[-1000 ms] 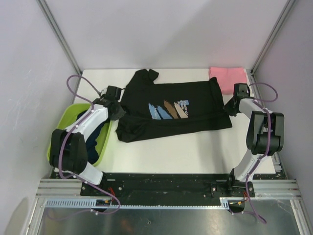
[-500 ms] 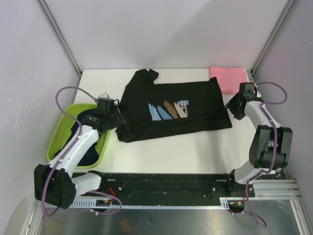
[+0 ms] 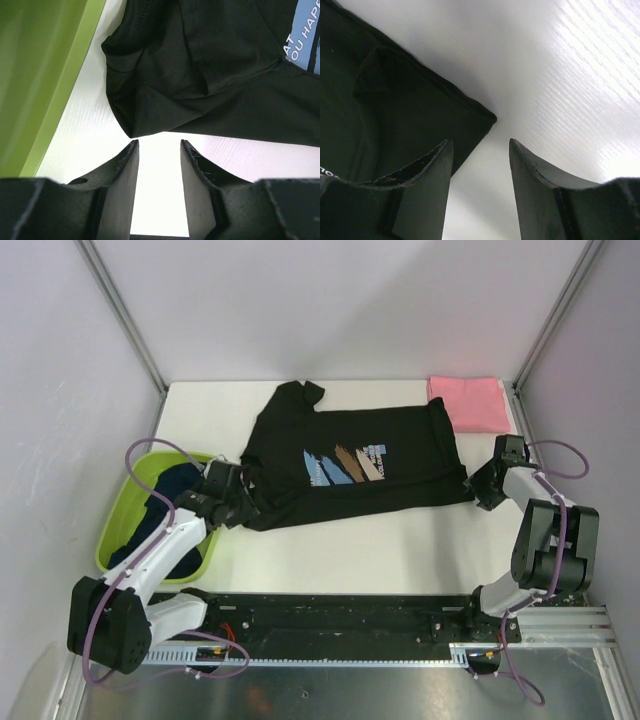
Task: Fold and stack the t-shirts
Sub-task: Fold the flattened tshirt in 1/3 of the way
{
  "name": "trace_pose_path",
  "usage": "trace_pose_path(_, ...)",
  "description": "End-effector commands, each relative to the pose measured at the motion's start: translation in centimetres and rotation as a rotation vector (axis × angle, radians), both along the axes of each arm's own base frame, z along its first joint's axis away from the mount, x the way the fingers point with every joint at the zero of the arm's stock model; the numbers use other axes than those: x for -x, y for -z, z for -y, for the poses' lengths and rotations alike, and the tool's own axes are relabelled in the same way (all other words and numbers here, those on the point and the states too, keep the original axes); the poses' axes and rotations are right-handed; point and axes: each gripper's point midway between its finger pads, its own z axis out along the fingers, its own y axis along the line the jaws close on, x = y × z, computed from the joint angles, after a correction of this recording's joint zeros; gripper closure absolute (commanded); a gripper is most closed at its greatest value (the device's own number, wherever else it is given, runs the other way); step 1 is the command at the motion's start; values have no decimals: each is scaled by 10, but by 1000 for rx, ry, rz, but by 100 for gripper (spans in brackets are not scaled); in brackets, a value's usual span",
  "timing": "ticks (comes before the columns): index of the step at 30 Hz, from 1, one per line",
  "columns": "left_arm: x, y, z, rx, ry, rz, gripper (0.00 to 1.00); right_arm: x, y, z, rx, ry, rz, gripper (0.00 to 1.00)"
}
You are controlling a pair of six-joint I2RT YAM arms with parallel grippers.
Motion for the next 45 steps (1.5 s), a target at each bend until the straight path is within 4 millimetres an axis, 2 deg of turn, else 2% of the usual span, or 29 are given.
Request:
trace_pose_path(1,-3,0,0,2,-20,19,57,-17,6,1,-16,12,44,48)
trace_pose_path(18,6,20,-8,-44,-25,-37,55,-22,29,4,-15,17,11,66)
trace_pose_path(22,5,27,-10,-57,-31,-51,53,-22,34,5,-8,14,-5,77)
trace_pose_path(29,-2,37,-8,-66,-27,-64,52,-24,32,6,4,6,-7,87)
trace_pose_path(37,-11,43,-13,-114,-38,-58,54,-26,30,7,12,-2,-11,91)
trace_pose_path(42,-15,46,-17,-143,-40,-60,61,-27,30,8,18,-5,-13,93)
trace_pose_path(45,-15,49,-21,-158,-58,-67,75,-27,28,9,22,-5,-15,98)
